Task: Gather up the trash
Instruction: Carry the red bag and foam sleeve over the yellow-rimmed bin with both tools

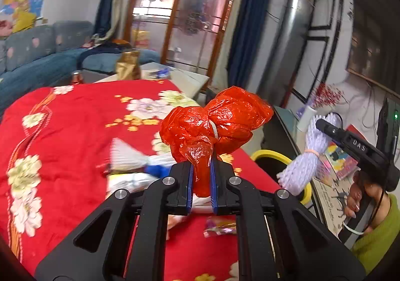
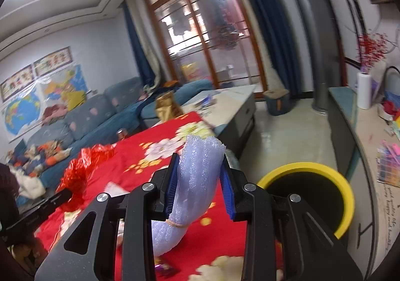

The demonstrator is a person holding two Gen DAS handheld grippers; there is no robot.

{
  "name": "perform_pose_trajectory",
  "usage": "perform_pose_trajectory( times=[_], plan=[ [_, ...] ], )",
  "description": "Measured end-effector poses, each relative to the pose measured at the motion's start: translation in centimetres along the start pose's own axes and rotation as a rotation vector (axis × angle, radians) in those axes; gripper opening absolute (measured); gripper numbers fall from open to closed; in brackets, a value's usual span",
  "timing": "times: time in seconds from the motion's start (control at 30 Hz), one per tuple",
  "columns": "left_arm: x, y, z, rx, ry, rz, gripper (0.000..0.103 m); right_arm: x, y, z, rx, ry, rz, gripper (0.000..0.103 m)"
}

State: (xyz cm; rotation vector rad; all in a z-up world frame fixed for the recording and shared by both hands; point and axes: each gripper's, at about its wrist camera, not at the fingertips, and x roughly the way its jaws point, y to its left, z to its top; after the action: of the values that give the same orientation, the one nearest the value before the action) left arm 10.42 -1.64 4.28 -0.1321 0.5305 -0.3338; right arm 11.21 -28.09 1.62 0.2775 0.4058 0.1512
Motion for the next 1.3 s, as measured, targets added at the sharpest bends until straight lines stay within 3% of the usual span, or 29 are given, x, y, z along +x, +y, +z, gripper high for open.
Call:
perform_pose_trajectory(
  times=[0.37, 0.83, 1.1, 1.3],
  plan=[
    [5.8, -5.4, 0.5, 0.102, 0.07, -0.104, 0.006, -0.9, -7.1, 0.4, 0.1, -0.064, -0.16, 0.03],
    [11.9, -11.1, -1.3, 0.21, 0.193, -0.137, 0.006, 0.1, -15.5, 0.0, 0.202, -0.083, -0.333, 0.03],
    [16.7, -15.8, -2.5, 0.27, 0.291, -0.15, 0.007, 1.5, -18.9, -1.9, 0.194, -0.057, -0.456, 0.03],
    [20.9, -18.7, -3.0, 0.314, 0.368, -0.147, 0.007, 2.6, -21.2, -3.6, 0.206, 0.007, -0.444, 0.034]
  ],
)
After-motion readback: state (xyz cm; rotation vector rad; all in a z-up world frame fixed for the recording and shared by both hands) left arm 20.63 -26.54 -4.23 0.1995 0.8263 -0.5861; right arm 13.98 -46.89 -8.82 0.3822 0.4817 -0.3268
